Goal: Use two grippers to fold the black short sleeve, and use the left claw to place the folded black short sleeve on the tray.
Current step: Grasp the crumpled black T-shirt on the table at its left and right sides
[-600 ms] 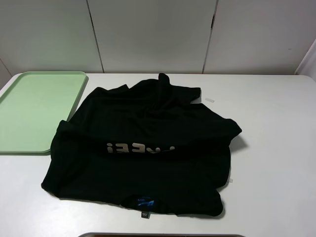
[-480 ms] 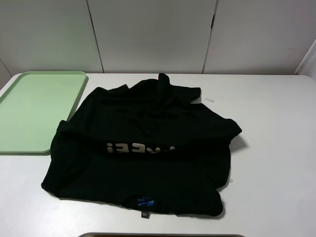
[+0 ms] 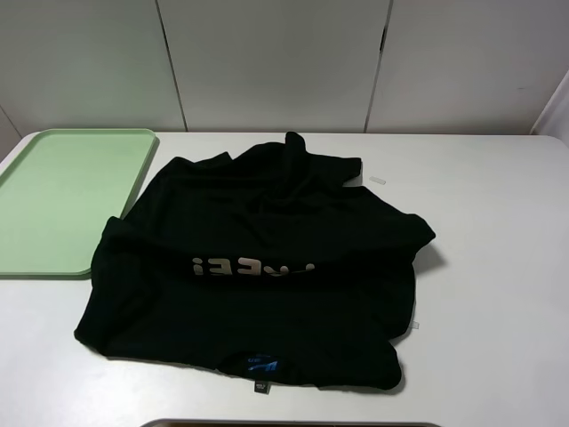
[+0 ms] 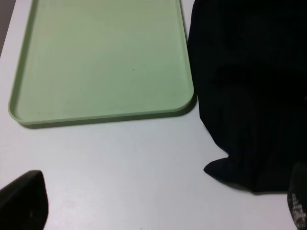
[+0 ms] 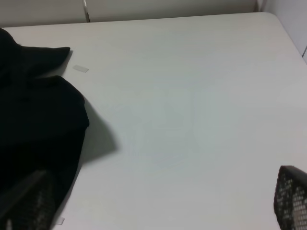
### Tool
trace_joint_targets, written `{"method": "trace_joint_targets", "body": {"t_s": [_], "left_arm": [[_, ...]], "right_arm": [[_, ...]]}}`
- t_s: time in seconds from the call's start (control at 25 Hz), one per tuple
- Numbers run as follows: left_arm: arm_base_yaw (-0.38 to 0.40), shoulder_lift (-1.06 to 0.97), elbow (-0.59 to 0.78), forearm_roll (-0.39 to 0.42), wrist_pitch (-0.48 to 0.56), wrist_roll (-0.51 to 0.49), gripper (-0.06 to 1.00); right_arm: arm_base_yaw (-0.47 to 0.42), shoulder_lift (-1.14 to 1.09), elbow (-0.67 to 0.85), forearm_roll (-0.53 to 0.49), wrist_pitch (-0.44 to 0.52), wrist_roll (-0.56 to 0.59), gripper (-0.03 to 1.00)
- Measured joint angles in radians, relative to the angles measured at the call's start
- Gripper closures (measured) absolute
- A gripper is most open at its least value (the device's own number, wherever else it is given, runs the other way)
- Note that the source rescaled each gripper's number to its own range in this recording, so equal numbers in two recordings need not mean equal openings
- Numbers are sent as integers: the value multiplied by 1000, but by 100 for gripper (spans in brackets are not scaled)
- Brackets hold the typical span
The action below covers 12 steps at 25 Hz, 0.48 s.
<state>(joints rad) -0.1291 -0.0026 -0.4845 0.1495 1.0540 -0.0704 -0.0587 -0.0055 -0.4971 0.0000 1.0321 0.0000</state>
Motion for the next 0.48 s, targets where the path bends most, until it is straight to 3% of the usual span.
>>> {"method": "trace_joint_targets", "body": {"t_s": [0.48], "left_arm": [[0, 0, 0, 0, 0, 0, -6]], "right_arm": [[0, 0, 0, 0, 0, 0, -3]]}}
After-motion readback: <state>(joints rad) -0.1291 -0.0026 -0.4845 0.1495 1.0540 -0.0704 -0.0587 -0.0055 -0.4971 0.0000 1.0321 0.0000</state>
